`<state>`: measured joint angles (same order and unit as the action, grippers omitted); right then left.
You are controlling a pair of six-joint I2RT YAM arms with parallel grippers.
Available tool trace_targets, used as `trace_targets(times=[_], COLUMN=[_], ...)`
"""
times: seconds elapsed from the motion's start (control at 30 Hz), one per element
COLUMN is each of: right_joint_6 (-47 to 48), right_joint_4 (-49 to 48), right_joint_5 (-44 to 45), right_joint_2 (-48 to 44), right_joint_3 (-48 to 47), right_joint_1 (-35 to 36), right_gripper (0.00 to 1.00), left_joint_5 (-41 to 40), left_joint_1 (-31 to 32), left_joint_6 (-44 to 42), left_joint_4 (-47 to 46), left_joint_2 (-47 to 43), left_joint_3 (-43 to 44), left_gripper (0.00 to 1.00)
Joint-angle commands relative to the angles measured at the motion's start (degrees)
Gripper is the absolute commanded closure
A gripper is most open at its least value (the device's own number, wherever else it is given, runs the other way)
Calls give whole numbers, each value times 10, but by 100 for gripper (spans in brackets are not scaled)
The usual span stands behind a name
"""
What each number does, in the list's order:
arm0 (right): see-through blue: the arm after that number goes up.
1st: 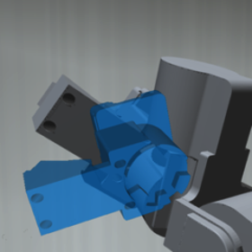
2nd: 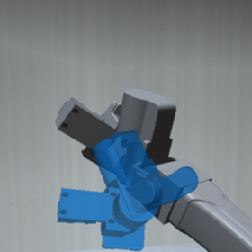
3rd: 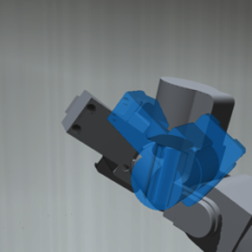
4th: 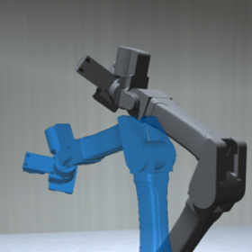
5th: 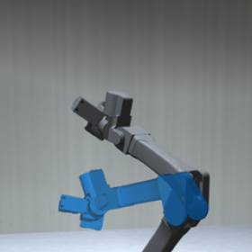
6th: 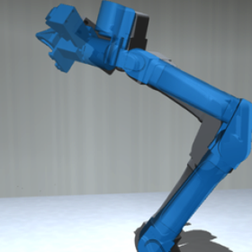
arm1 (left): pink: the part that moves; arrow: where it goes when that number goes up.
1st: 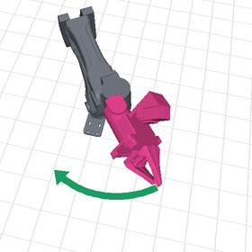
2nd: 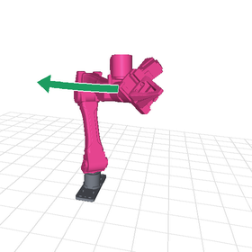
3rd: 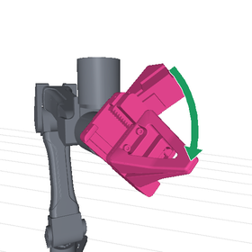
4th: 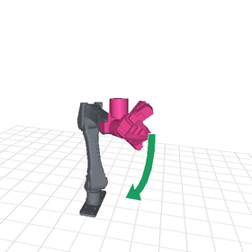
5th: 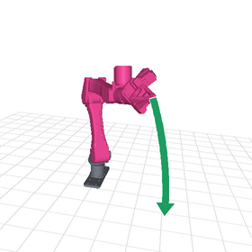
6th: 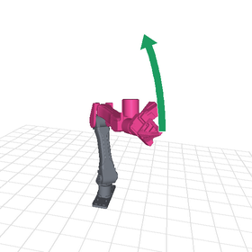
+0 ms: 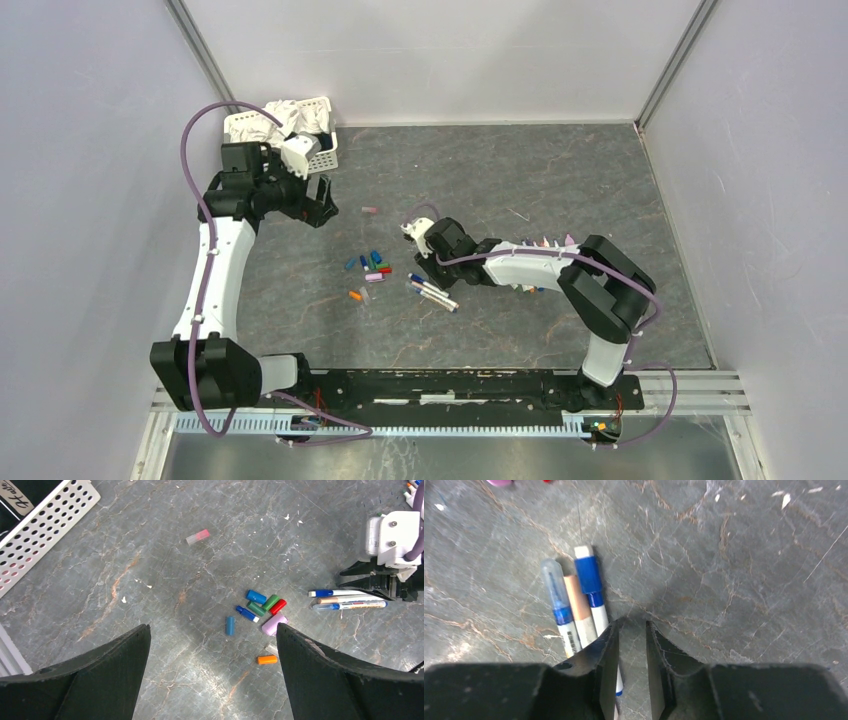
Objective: Open the pen caps
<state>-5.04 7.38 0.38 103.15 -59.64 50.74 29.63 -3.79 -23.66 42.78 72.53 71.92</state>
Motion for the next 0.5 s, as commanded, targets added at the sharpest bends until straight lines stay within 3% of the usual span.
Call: trace_targets(times=[0.0,0.13,0.47], right_joint_6=[-1,-3,-10], right_joint_4=[-3,5,-15], right_joint_5=[18,48,-2], right_joint_2=[-3,-30,-59], right_joint_3=[19,15,18], right_joint_1=[0,-1,13], right_gripper=[67,59,58], left_joint_5=[30,36,43], left_joint_1=[-2,-2,-2], left_joint_6=[-20,-23,-21], left_joint_4=[9,19,19], left_joint_2=[7,14,16], left_joint_3=[7,15,18], left_gripper=[0,0,0])
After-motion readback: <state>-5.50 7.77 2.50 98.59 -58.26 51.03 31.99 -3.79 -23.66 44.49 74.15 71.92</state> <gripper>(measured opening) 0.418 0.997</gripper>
